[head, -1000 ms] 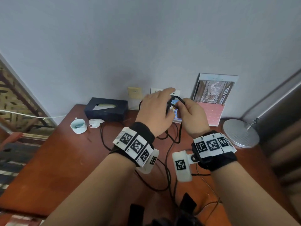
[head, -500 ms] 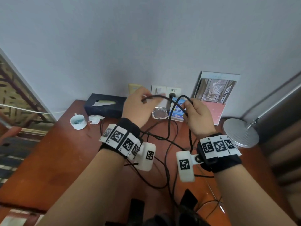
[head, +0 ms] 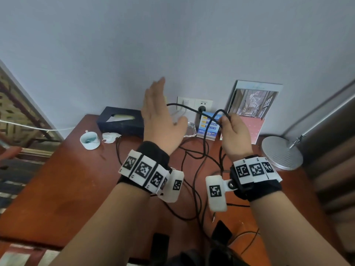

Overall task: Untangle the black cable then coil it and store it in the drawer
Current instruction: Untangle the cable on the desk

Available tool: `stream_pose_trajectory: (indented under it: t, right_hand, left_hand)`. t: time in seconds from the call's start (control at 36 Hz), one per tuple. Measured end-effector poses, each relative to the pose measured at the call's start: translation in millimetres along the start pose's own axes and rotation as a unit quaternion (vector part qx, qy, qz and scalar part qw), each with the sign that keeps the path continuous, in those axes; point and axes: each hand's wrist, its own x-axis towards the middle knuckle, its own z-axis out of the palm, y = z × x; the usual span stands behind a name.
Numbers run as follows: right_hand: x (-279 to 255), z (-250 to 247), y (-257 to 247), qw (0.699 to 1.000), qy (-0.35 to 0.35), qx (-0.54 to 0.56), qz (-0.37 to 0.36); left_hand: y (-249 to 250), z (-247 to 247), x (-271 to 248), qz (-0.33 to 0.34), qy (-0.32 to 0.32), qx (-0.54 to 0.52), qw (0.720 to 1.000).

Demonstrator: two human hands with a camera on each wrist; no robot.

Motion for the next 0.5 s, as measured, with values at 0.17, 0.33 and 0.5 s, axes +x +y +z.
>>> stream_pose_trajectory:
  t: [0.17, 0.33, 0.5]
  right_hand:
    - [-12, 4, -19, 0.994, -0.08, -0.022, -0.07]
    - [-16, -2, -18, 0.993, -0.087, 0.004, -0.081]
    - [-22, 2, -15, 0.991, -0.097, 0.06, -0.071]
  left_hand:
    - [17, 22, -15, 0.114, -0.161, 0.077, 0.977]
    - [8, 22, -17, 0.082, -0.149, 0.027, 0.985]
    - [4, 22, -21, 0.026, -0.134, 0.022, 0.99]
